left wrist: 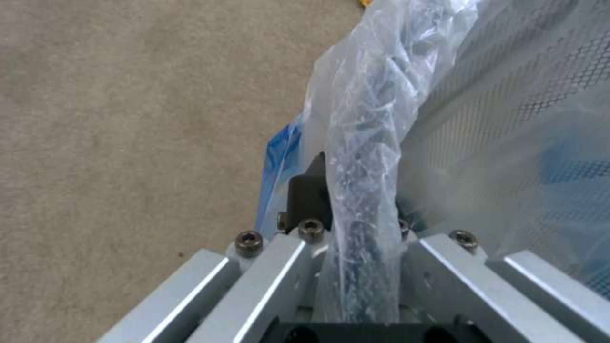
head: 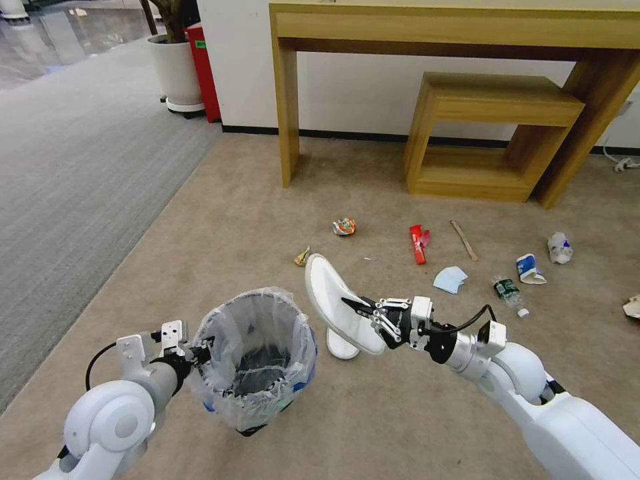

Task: Pick up the trash bin and place the garbage on the floor into it.

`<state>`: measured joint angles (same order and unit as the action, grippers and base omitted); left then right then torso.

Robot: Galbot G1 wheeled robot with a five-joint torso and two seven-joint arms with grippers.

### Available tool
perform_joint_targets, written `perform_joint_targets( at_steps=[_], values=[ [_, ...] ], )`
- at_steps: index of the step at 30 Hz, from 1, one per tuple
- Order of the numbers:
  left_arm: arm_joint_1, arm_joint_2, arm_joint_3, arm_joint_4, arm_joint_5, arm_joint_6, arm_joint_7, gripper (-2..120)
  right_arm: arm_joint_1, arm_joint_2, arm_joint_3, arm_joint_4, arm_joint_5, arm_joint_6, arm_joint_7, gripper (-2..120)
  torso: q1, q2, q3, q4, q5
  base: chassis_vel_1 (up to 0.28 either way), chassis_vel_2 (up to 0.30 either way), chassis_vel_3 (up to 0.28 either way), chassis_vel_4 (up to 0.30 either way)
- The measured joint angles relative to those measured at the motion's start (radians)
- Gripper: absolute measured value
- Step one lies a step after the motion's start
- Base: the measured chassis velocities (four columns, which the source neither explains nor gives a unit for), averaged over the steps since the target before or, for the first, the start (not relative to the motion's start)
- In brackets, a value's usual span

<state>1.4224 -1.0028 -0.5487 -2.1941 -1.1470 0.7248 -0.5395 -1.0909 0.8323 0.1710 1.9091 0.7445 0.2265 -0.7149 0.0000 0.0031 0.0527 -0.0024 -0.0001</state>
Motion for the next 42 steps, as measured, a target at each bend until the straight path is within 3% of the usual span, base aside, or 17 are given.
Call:
perform_joint_targets(
  at_steps=[8, 18, 32, 42],
  values=[
    [-0.019, 0.011, 0.038, 0.018, -0.023, 0.008, -0.004, 1, 0.051, -0.008, -0.070, 0.020, 0.040, 0.008, 0.034, 0, 0.000, 0.000, 0.000, 0.0000, -0.0001, 0.000, 0.000, 0.000, 0.000],
    [-0.041, 0.005, 0.069, 0.043, -0.021, 0.008, -0.003, 1, 0.146, 0.036, -0.230, 0.031, 0.069, 0.014, 0.098, 0, 0.000, 0.000, 0.000, 0.0001, 0.0000, 0.000, 0.000, 0.000, 0.000],
    [-0.054, -0.011, 0.090, 0.042, -0.020, 0.007, -0.003, 1, 0.302, 0.080, -0.415, 0.037, 0.117, 0.015, 0.181, 0, 0.000, 0.000, 0.000, 0.0001, 0.0000, 0.000, 0.000, 0.000, 0.000],
    [-0.058, -0.013, 0.089, 0.025, -0.033, 0.007, -0.008, 1, 0.390, 0.104, -0.491, 0.008, 0.132, 0.021, 0.189, 0, 0.000, 0.000, 0.000, 0.0000, 0.0000, 0.000, 0.000, 0.000, 0.000]
  ],
)
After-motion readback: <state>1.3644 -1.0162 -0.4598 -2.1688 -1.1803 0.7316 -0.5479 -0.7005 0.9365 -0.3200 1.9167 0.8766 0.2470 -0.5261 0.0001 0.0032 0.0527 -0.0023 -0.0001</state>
